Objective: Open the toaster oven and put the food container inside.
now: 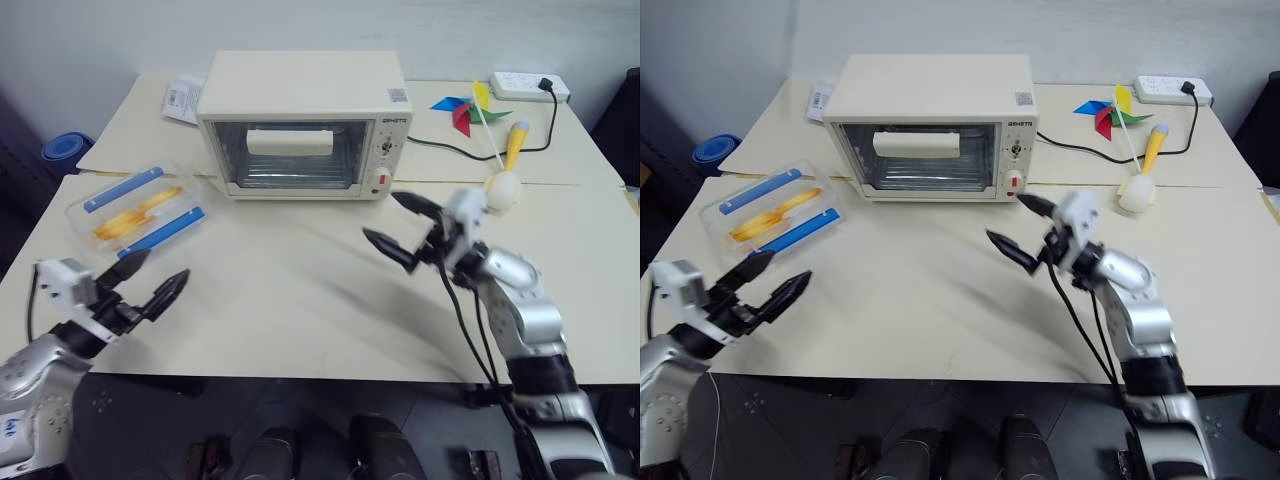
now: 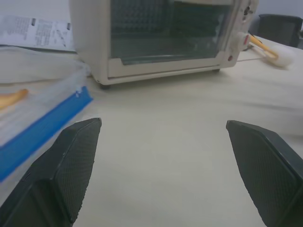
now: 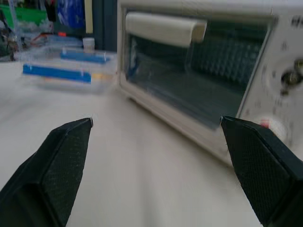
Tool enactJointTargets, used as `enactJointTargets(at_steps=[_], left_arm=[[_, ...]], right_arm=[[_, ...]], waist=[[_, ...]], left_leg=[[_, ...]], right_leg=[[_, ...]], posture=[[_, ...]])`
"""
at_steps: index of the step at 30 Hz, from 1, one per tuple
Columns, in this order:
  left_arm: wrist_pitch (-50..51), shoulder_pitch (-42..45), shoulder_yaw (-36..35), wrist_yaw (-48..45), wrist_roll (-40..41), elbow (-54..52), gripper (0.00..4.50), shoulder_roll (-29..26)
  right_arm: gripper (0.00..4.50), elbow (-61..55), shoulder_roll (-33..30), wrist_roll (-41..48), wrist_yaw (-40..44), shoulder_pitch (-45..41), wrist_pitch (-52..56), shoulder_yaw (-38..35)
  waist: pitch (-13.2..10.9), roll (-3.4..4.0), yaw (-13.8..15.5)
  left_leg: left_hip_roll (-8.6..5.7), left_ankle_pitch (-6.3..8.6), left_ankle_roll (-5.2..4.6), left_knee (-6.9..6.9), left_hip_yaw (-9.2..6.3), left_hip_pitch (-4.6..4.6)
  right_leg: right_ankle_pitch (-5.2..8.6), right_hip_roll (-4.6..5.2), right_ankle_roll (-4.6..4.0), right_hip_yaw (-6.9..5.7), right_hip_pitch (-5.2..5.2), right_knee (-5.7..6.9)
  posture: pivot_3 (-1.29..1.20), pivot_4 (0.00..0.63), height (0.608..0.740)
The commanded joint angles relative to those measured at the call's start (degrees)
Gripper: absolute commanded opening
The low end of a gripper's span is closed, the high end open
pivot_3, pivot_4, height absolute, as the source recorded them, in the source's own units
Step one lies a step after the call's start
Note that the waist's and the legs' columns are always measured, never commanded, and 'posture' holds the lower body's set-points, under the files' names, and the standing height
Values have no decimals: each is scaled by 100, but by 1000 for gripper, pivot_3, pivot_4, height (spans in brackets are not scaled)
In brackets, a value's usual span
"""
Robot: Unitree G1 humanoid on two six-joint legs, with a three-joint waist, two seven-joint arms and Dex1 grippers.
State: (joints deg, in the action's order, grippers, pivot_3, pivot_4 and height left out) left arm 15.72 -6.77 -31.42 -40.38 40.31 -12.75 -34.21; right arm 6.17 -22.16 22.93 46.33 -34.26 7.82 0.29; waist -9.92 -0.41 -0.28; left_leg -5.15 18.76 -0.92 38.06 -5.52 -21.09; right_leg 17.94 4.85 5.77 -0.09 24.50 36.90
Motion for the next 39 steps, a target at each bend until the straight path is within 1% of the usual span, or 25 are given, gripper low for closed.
enactJointTargets(at_steps=[1,3,8,11,15,17,19,22,23,24,25,27,29,32,33,34,35,37,39], left_arm=[[49,-74,-365,-30,271,-230,4500,-64],[38,-92,-378,49,240,-318,4500,-9],[1,-152,-236,294,136,-575,4500,250],[-30,-174,-131,397,41,-675,4500,373],[-36,-160,-119,527,18,-745,4500,456],[5,-54,-213,661,148,-750,4500,478],[122,115,-327,729,363,-708,4500,407],[317,569,-472,772,678,-490,3914,196],[387,761,-483,789,743,-380,3630,119],[443,998,-426,812,702,-231,3272,13],[482,1245,-323,814,606,-47,3007,-95],[458,1837,29,796,257,427,2350,-269],[343,2494,452,741,-118,983,1797,-335],[40,3336,1031,563,-690,1807,881,-296],[-46,3528,1174,504,-843,2040,625,-290],[-146,3746,1354,427,-1033,2329,264,-286],[-247,3925,1508,325,-1194,2594,25,-288],[-441,4118,1766,-10,-1405,2953,25,-290],[-545,4120,1988,-406,-1505,3055,25,-286]], right_arm=[[4492,645,235,-279,-266,-750,243,161],[4492,1120,438,-445,-286,-1247,194,271],[4492,1966,915,-676,-414,-2054,-35,315],[4492,2297,1149,-751,-418,-2330,-257,296],[4492,2252,1321,-720,-200,-2354,-385,316],[4492,1887,1330,-625,134,-2159,-468,406],[4492,1393,1146,-605,746,-1742,-531,660],[4500,940,870,-728,1212,-1191,-600,904],[4500,882,799,-813,1258,-1076,-640,963],[4500,851,731,-909,1297,-967,-747,1023],[4500,846,692,-987,1317,-890,-834,1064],[4500,853,678,-1053,1314,-802,-937,1092],[4500,887,700,-1097,1259,-766,-1005,1097],[4500,918,692,-1179,1234,-689,-1138,1120],[4500,919,681,-1205,1236,-665,-1169,1131],[4500,902,653,-1230,1244,-614,-1205,1132],[4500,869,621,-1241,1255,-548,-1225,1130],[4500,764,535,-1245,1270,-373,-1241,1105],[4500,621,376,-1272,1276,-100,-1265,1063]], waist=[[0,0,3],[0,1,16],[0,0,-6],[0,1,-51],[0,1,-130],[0,1,-134],[0,1,-142],[0,1,-144],[-1,0,-153],[-1,0,-147],[-1,0,-143],[-1,1,-144],[-1,1,-144],[0,-1,-157],[0,-1,-160],[0,-1,-182],[1,-1,-189],[2,-3,-215],[2,-3,-236]], left_leg=[[-1,0,-1,0,0,0],[-2,1,-2,2,0,-3],[-2,1,-3,1,-4,-6],[-2,1,-2,2,-3,-6],[2,2,0,1,-4,-6],[1,2,0,1,-4,-7],[3,2,1,1,-4,-7],[7,4,2,-2,-4,-11],[8,5,3,-1,-4,-10],[8,5,3,3,-1,-10],[7,4,4,4,-1,-9],[9,2,8,8,0,-7],[8,1,11,7,0,-3],[7,0,12,6,-3,-6],[7,1,12,5,-2,-6],[6,1,12,2,-4,-7],[4,1,12,-3,-11,-8],[-2,3,14,-1,-22,-7],[-5,3,13,-2,-24,-7]], right_leg=[[0,1,0,0,0,0],[-1,1,-1,0,1,0],[-1,1,-2,-3,2,-1],[-1,-2,-2,-3,5,3],[-2,-5,-3,-3,5,8],[-2,-5,-3,-2,5,9],[-2,-7,-3,-2,6,9],[-2,-10,-3,-3,8,13],[-2,-11,-3,-3,7,10],[-2,-12,-3,-1,8,8],[-2,-12,-3,-1,8,8],[-2,-17,-3,1,8,10],[-2,-19,-4,1,9,13],[-3,-19,-5,-4,10,14],[-3,-19,-5,-3,11,23],[-3,-20,-5,-3,13,25],[-3,-20,-5,0,17,25],[-3,-20,-5,0,22,26],[-3,-19,-5,4,24,24]], posture=[[0,150,740],[0,150,740],[0,150,740],[0,150,740],[0,150,740],[0,150,740],[0,150,740],[0,150,740],[0,150,740],[0,150,740],[0,150,740],[0,150,740],[0,150,740],[0,150,740],[0,150,740],[0,150,740],[0,150,740],[0,150,740],[0,150,740]])
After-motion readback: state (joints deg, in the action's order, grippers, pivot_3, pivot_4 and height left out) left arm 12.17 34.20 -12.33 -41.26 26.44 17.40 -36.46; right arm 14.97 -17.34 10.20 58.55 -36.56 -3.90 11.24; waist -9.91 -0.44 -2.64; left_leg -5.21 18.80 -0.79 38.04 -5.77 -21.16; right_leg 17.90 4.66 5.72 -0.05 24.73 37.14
